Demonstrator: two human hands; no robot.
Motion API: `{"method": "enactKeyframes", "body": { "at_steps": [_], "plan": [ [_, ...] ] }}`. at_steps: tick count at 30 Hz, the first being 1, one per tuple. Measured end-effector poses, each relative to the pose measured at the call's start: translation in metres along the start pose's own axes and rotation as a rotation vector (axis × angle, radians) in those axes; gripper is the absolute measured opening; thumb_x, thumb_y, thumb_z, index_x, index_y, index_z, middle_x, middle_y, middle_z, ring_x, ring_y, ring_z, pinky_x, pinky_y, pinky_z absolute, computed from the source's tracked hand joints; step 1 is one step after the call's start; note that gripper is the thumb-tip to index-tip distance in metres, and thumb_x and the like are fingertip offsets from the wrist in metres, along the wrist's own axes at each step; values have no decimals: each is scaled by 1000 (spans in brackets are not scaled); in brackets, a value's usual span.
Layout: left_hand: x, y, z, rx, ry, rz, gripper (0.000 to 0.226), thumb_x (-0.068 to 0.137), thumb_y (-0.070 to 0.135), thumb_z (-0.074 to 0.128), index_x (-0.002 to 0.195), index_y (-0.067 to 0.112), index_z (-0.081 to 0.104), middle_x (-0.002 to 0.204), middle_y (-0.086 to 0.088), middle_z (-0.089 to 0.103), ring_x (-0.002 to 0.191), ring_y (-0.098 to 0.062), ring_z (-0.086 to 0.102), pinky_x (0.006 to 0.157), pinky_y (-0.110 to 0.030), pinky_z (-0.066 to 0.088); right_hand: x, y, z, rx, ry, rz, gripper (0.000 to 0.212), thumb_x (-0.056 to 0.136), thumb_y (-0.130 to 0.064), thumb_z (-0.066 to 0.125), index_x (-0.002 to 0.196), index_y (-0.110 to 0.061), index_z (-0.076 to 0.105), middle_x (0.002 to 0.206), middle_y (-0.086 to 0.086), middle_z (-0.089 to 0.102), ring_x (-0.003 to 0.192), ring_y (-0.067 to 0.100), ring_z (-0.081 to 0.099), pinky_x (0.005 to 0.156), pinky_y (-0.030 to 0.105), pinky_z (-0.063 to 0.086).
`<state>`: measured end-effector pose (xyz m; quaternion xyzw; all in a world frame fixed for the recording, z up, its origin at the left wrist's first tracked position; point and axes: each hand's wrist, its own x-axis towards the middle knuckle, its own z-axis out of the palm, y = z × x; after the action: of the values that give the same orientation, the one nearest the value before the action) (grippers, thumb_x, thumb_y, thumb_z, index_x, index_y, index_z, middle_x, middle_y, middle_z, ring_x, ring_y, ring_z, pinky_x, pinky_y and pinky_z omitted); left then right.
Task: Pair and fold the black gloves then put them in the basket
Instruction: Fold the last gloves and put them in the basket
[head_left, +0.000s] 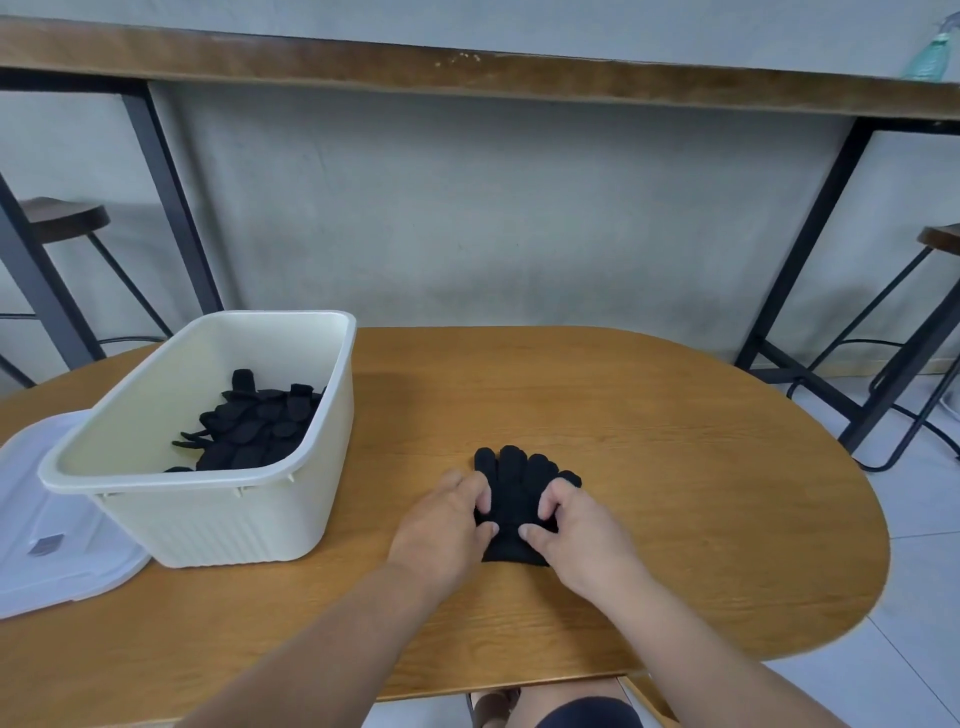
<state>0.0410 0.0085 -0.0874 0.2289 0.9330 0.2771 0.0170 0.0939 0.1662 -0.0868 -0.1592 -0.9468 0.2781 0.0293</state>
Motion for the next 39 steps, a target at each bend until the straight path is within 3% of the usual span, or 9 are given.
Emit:
{"method": "enactKeyframes", "body": {
  "at_steps": [2, 5, 9, 14, 19, 24, 30, 36, 39],
  "plan": [
    [-1, 2, 1, 72, 4, 60, 15, 94, 26, 57, 83, 26, 47, 93, 12, 46, 73, -8, 47, 63, -23, 40, -3, -4, -2, -43, 21, -83, 26, 91, -38, 64, 74, -31, 46, 84, -12, 48, 63, 8, 49, 54, 24, 38],
    [-4, -1, 1, 135, 1, 216, 12, 99, 23, 47, 99, 26, 58, 103, 13, 51, 88, -7, 49, 74, -25, 46, -9, -6, -4, -116, 28, -264, 10, 97, -29, 54, 88, -31, 57, 92, -13, 48, 71, 7, 51, 62, 25, 47],
    [-14, -10, -3, 174, -16, 360, 29, 100, 36, 40, 118, 28, 62, 115, 15, 51, 99, -4, 50, 80, -19, 44, -19, 4, -5, -180, 4, -423, 31, 100, -29, 41, 123, -29, 62, 112, -17, 50, 94, 5, 54, 77, 20, 44],
    [-19, -14, -2, 177, -50, 365, 41, 90, 43, 48, 128, 29, 54, 127, 20, 44, 109, -2, 47, 89, -19, 44, -25, 7, -7, -243, -34, -480, 44, 92, -33, 47, 135, -28, 53, 119, -18, 46, 110, 4, 47, 85, 16, 38],
    [-20, -7, -7, 170, -28, 315, 31, 89, 41, 44, 113, 32, 62, 105, 16, 60, 95, -4, 55, 81, -22, 47, -23, 1, -8, -183, -73, -403, 35, 91, -30, 47, 123, -28, 62, 111, -17, 55, 104, 6, 53, 88, 23, 46],
    [-16, -5, -13, -8, -68, 105, 24, 95, 35, 48, 115, 35, 61, 87, 13, 63, 66, -2, 54, 58, -15, 42, -13, -6, -18, 246, -226, -146, 16, 93, -24, 58, 95, -35, 69, 81, -17, 63, 72, 0, 57, 66, 17, 44],
    [0, -8, -6, -18, -87, -25, 27, 97, 35, 52, 119, 29, 64, 116, 9, 59, 102, -8, 56, 88, -26, 48, 4, -9, -14, 273, -190, -10, 8, 92, -30, 63, 87, -34, 67, 71, -12, 59, 65, 6, 53, 58, 18, 41],
    [8, -12, -4, -56, -40, -36, 6, 90, 29, 62, 94, 30, 59, 100, 14, 51, 87, -4, 51, 76, -22, 45, 14, -5, 0, 260, -104, 51, 6, 89, -29, 68, 86, -32, 64, 74, -10, 55, 64, 10, 52, 65, 26, 46],
    [9, -10, -5, -6, -22, 16, 7, 91, 26, 61, 86, 27, 57, 98, 14, 52, 84, -7, 54, 72, -25, 47, 13, -4, 2, 177, -20, 11, 14, 87, -29, 70, 79, -31, 59, 87, -12, 48, 70, 11, 54, 68, 30, 50]
  ]
}}
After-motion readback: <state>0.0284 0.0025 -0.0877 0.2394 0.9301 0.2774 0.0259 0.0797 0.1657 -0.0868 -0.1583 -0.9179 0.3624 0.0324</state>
